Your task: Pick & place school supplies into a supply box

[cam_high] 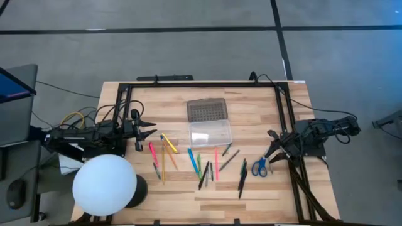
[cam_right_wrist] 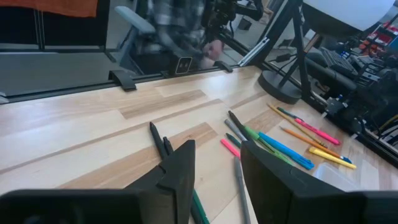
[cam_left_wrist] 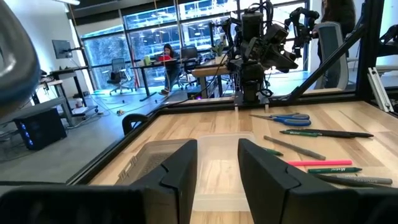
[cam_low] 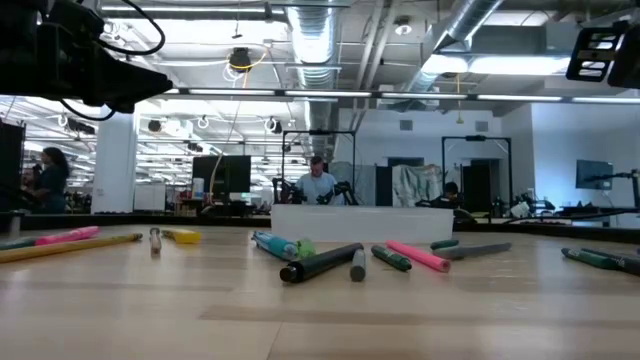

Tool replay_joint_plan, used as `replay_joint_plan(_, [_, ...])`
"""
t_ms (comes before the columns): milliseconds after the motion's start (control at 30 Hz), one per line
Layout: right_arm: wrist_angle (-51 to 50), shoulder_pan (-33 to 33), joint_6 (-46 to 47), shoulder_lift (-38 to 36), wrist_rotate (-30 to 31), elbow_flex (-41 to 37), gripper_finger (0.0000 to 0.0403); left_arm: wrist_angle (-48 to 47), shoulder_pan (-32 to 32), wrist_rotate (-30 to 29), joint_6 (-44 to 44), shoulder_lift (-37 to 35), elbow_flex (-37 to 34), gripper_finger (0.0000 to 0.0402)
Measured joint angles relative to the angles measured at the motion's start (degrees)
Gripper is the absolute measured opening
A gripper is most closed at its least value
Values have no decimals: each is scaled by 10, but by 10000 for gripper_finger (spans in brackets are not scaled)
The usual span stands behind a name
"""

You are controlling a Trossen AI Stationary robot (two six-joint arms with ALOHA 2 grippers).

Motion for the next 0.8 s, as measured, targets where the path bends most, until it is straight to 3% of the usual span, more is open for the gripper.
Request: replay_joint_plan(800, [0,0,0,0,0,0,123,0,0,0,0,0,0,112])
